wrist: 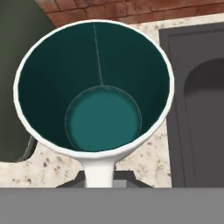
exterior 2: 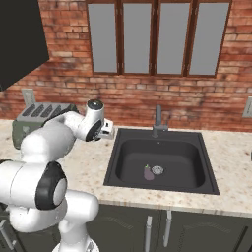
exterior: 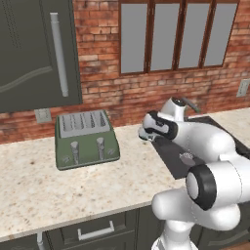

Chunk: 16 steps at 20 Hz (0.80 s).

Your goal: Clear the mugs and bowl far away from the sink.

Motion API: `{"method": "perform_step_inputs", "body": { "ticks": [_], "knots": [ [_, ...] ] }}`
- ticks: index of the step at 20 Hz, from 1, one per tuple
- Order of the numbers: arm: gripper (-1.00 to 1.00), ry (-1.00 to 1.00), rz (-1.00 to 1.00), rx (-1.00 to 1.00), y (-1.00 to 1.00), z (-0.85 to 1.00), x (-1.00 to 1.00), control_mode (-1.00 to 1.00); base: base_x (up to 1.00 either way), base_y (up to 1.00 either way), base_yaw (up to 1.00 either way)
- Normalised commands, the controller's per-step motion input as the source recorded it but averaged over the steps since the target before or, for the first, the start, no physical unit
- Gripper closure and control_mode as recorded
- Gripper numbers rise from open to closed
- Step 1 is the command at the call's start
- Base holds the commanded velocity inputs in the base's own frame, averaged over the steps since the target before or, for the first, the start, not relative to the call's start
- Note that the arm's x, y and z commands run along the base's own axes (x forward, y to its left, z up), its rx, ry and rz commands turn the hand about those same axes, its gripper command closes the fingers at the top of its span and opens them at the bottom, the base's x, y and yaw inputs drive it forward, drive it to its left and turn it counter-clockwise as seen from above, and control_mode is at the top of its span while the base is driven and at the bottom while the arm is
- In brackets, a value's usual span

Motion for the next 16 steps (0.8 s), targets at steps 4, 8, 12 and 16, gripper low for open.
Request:
{"method": "perform_step_inputs", "body": {
  "ticks": [4, 8, 12, 16],
  "knots": [
    [1.0, 0.05, 0.0, 0.05, -0.26, 1.0, -0.92, -1.0, 0.0, 0.0, 0.0],
    [1.0, 0.08, 0.0, 0.03, -0.23, 1.0, -0.7, -1.0, 0.0, 0.0, 0.0],
    [1.0, 0.09, 0.0, 0.01, -0.05, 1.0, -0.52, -1.0, 0.0, 0.0, 0.0],
    [1.0, 0.13, 0.0, -0.01, 0.0, 0.81, -0.57, -1.0, 0.0, 0.0, 0.0]
  ]
}}
